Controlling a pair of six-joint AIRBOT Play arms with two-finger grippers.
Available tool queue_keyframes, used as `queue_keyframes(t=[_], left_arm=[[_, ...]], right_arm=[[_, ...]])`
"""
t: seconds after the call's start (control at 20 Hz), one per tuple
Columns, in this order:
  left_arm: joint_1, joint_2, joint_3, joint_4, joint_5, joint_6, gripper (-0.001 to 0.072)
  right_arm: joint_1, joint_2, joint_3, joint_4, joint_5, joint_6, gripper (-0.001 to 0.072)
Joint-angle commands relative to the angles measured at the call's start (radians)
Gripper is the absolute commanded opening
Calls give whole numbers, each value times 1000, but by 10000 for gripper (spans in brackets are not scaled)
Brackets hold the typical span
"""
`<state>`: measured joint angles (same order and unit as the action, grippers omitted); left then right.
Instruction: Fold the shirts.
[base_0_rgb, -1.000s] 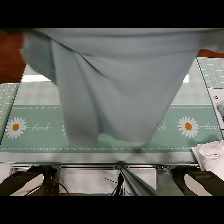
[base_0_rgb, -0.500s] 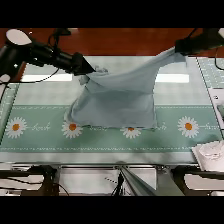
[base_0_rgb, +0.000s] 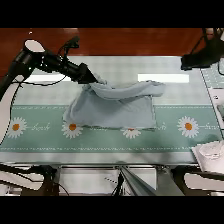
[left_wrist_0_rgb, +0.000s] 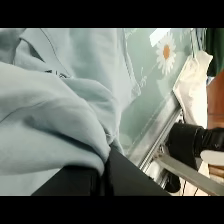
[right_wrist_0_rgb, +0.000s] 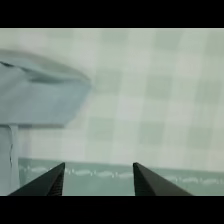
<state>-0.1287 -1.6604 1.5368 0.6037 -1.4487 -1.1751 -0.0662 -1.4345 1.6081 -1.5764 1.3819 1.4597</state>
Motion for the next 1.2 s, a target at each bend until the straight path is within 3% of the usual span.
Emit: queue_keyframes(t=[0.0,0.15,0.4,0.8,1.0,1.15], left_arm=[[1,-3,0,3,-37,16,33],[1,-3,0,3,-37,24,32],[1,-3,0,3,-37,23,33],[2,-3,0,3,-34,23,32],[2,-4,0,3,-25,23,33],[2,-4,0,3,-25,23,32]], right_arm=[[-137,142,-270,208,70,-10,493],[-208,327,-673,494,-53,-100,497],[-204,457,-1077,739,-301,-156,499],[-198,445,-1213,794,-448,-190,499],[-36,383,-1212,866,-541,-200,498],[80,320,-1212,893,-637,-143,482]])
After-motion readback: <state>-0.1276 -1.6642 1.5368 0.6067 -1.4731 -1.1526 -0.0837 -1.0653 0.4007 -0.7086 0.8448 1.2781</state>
